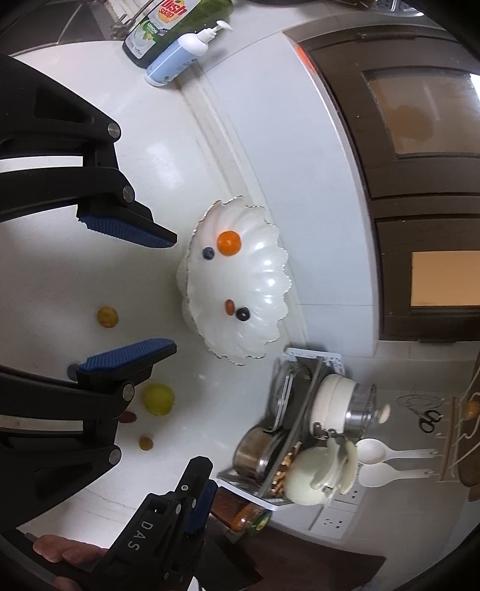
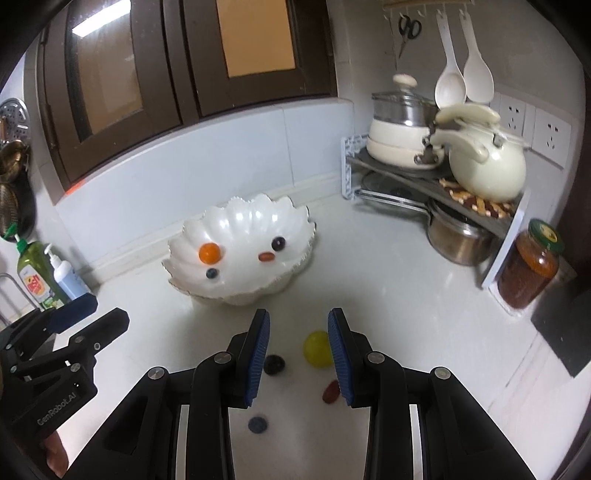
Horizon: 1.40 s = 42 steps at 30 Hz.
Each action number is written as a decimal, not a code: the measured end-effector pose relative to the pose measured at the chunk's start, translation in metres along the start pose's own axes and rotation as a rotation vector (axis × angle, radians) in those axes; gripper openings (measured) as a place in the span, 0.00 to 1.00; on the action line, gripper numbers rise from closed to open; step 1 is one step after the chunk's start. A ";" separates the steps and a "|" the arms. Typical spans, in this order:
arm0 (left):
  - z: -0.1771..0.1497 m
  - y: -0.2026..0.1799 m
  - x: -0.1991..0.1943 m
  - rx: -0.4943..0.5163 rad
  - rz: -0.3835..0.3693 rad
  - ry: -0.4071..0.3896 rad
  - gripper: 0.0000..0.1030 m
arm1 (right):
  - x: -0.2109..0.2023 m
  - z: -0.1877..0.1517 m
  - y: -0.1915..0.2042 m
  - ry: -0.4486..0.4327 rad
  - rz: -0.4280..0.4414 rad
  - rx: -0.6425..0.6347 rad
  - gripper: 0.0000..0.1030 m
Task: Organize fruits
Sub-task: 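Withdraw both tools from the bowl back toward the remaining fruits, then close the left tool on the yellow-brown fruit while the right tool grasps the dark red fruit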
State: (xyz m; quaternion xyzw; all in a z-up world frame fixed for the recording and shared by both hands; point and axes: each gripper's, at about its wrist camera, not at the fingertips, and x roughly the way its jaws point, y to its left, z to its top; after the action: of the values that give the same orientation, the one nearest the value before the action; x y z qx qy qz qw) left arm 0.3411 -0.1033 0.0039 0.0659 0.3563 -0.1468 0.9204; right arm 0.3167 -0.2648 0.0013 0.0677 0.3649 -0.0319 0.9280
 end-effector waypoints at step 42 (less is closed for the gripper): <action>-0.076 -0.006 0.067 -0.030 -0.020 0.196 0.49 | 0.060 -0.078 -0.020 0.168 -0.071 0.046 0.33</action>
State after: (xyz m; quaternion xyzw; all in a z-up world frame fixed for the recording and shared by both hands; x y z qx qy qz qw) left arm 0.3385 -0.1065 -0.0973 0.0626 0.4473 -0.1435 0.8806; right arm 0.3057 -0.2736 -0.0985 0.0786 0.4426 -0.0673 0.8907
